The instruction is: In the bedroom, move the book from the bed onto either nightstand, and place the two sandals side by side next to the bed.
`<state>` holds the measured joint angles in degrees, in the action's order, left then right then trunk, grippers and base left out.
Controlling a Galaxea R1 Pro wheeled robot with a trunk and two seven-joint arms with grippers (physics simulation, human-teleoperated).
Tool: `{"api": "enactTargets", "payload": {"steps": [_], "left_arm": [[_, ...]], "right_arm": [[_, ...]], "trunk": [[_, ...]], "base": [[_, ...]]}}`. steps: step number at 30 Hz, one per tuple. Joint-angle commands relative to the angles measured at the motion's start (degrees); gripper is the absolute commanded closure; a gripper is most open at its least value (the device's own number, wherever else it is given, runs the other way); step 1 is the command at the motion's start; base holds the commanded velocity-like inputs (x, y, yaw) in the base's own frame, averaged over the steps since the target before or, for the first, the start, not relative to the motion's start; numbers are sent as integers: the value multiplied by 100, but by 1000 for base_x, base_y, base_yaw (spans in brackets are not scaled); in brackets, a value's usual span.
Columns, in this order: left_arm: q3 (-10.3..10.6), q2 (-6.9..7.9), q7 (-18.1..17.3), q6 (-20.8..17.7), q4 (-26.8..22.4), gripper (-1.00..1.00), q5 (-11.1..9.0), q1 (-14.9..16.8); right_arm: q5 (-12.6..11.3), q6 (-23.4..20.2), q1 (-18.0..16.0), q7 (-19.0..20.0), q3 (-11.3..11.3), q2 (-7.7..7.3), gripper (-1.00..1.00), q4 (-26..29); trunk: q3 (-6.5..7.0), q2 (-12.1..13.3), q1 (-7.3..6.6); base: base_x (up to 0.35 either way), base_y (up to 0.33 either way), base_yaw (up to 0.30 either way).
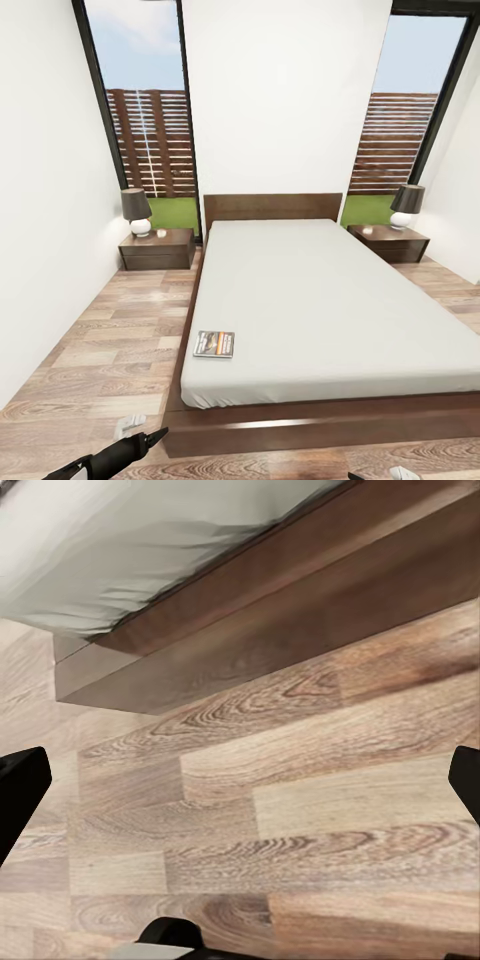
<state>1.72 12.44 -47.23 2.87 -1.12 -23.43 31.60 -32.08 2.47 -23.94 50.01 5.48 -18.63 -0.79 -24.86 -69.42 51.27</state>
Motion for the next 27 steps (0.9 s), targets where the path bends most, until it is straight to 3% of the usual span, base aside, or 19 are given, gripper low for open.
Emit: {"api": "enactTargets", "payload": {"steps": [1,27], "left_arm": [[22,2,-14,30,6,-100,-12,4],[22,1,-22,30,6,-100,-12,4]], "right_arm": [[-36,26,-5,17,49,-1,-100,-9],[-36,26,-5,17,49,-1,-100,-9]], "trunk": [[12,38,-23],[479,1081,-594]], "base": [[0,0,0],[0,0,0]]}}
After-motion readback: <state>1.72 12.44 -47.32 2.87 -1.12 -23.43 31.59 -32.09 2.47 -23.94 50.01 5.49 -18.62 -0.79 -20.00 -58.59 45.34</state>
